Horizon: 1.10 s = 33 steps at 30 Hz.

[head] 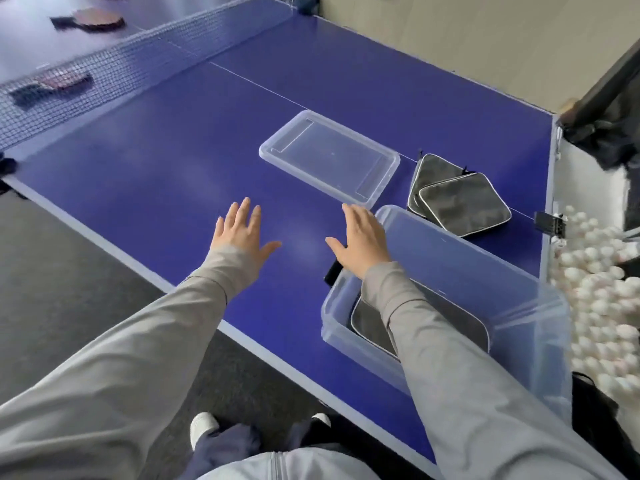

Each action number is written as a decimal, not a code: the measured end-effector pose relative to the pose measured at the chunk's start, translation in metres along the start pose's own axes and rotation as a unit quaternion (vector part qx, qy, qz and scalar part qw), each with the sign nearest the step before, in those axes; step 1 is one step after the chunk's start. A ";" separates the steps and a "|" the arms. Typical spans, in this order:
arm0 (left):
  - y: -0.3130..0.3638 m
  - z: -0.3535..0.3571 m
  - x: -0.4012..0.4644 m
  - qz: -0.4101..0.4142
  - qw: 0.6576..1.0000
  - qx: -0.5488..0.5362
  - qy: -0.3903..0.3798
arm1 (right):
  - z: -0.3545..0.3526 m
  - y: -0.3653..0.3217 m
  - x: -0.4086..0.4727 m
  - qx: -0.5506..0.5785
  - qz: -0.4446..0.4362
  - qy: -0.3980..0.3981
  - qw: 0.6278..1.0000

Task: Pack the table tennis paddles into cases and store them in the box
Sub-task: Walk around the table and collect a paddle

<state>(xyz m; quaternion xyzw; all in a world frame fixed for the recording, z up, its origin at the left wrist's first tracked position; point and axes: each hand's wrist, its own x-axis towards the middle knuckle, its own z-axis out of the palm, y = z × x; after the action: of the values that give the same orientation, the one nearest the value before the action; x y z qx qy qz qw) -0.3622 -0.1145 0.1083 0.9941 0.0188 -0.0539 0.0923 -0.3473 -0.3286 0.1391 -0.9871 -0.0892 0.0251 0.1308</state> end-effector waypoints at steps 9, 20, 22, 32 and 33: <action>-0.181 0.039 -0.079 -0.126 0.990 -0.052 -0.043 | 0.103 -0.168 0.003 -0.011 -0.103 -0.154 0.983; -0.354 0.076 -0.200 -0.294 0.942 -0.115 -0.112 | 0.215 -0.313 -0.030 -0.081 -0.164 -0.360 0.915; -0.373 0.078 -0.217 -0.324 0.930 -0.120 -0.123 | 0.224 -0.331 -0.026 -0.090 -0.169 -0.374 0.908; -0.439 0.076 -0.242 -0.428 0.881 -0.150 -0.133 | 0.272 -0.420 0.022 -0.109 -0.206 -0.403 0.885; -0.447 0.076 -0.239 -0.434 0.878 -0.151 -0.136 | 0.278 -0.431 0.028 -0.112 -0.213 -0.407 0.881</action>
<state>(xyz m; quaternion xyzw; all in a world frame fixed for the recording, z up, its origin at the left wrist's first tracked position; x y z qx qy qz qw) -0.6283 0.3041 -0.0202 0.8431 0.4434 -0.2199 0.2100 -0.4128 0.1563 -0.0171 -0.8553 -0.3445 0.3861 -0.0267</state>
